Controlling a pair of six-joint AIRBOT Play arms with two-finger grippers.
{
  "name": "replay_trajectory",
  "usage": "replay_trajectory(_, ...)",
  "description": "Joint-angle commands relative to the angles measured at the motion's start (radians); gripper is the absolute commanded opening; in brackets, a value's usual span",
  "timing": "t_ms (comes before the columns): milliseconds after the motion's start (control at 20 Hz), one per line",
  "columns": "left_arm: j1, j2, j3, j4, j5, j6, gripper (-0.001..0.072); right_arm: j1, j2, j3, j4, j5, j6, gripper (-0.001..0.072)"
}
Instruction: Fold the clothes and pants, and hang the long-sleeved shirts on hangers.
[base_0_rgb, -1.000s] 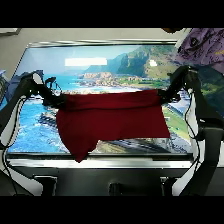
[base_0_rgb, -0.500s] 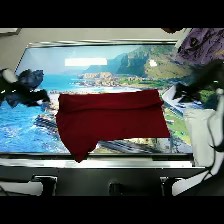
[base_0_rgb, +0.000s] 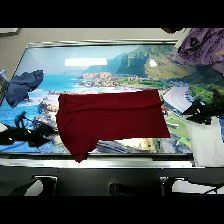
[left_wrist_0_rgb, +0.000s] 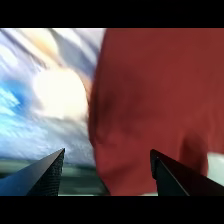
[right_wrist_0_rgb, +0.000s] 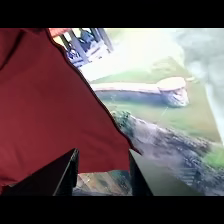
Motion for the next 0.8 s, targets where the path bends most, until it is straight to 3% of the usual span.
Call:
replay_trajectory(0,-0.034,0.065,-0.195,-0.105,0.026,0.036,0.0616,-0.014,0.021,-0.074,0.017,0.019,-0.012,0.0377)
replay_trajectory(400,-0.228,0.053,-0.279,-0.237,0.143,0.029,0.0613,-0.014,0.034,-0.074,0.041,0.021,-0.011,0.0376)
replay_trajectory(650,-0.331,0.014,-0.279,-0.24,0.183,-0.041,0.0607,-0.014,0.034,-0.074,0.04,0.023,-0.011,0.0376)
replay_trajectory(700,-0.34,0.009,-0.279,-0.24,0.193,-0.052,0.0592,-0.014,0.034,-0.074,0.039,0.024,-0.011,0.0376)
replay_trajectory(750,-0.343,0.002,-0.279,-0.243,0.196,-0.058,0.0521,-0.014,0.034,-0.074,0.036,0.027,-0.011,0.0376)
